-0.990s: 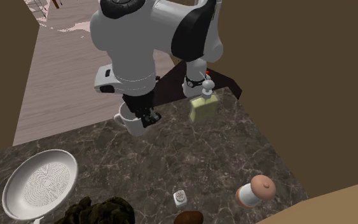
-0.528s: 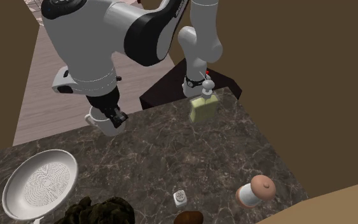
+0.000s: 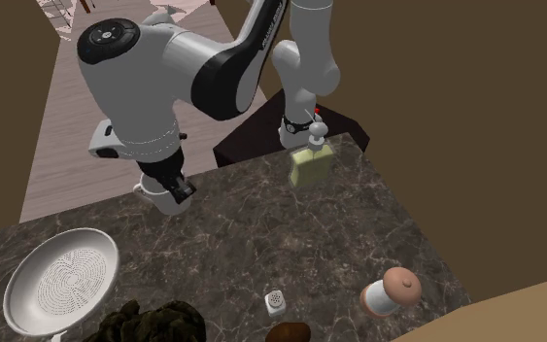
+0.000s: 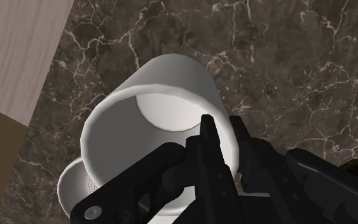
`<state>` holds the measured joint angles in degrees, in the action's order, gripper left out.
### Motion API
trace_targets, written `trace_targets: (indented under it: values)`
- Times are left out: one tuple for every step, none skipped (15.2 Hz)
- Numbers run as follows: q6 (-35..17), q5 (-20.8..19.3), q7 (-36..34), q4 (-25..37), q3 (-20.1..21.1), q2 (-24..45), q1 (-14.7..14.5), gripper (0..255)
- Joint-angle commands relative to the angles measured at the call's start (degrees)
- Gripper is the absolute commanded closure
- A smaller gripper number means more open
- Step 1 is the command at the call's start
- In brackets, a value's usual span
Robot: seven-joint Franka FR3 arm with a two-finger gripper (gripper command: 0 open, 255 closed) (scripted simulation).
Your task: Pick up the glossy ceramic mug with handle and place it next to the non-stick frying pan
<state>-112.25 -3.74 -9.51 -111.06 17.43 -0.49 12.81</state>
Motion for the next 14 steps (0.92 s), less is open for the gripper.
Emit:
trace_targets:
  values:
    - [-1.4,-0.2,-0.2,-1.0,0.0,0.4,0.0,255]
    - [-2.2,-0.3,-0.3,-1.6,0.0,0.6,0.0,255]
    - [-2.9,-0.3,-0.4,-2.2,0.0,0.7,0.0,255]
    - [-3.7,-0.4,-0.5,-2.7,0.0,0.9,0.0,255]
    - [-4.4,-0.5,-0.6,-3.3,0.0,1.2,0.0,255]
    - [-5.1,-0.6,-0.7,-3.8,0.0,1.4,0.0,255]
    - [-5.9,-0.7,-0.8,-4.3,0.0,1.6,-0.1,255]
    - [-6.6,-0.9,-0.9,-4.8,0.0,1.9,-0.1,255]
    - [-7.3,-1.0,-1.0,-5.3,0.1,2.1,-0.1,255]
    - [-8.1,-1.1,-1.1,-5.8,0.1,2.4,-0.1,255]
    - [-8.8,-1.2,-1.3,-6.3,0.1,2.7,-0.1,255]
    - [-9.5,-1.4,-1.4,-6.7,0.0,3.0,-0.1,255]
    - [-10.3,-1.5,-1.5,-7.2,0.0,3.3,-0.1,255]
    - [-11.0,-1.7,-1.7,-7.6,0.0,3.6,-0.1,255]
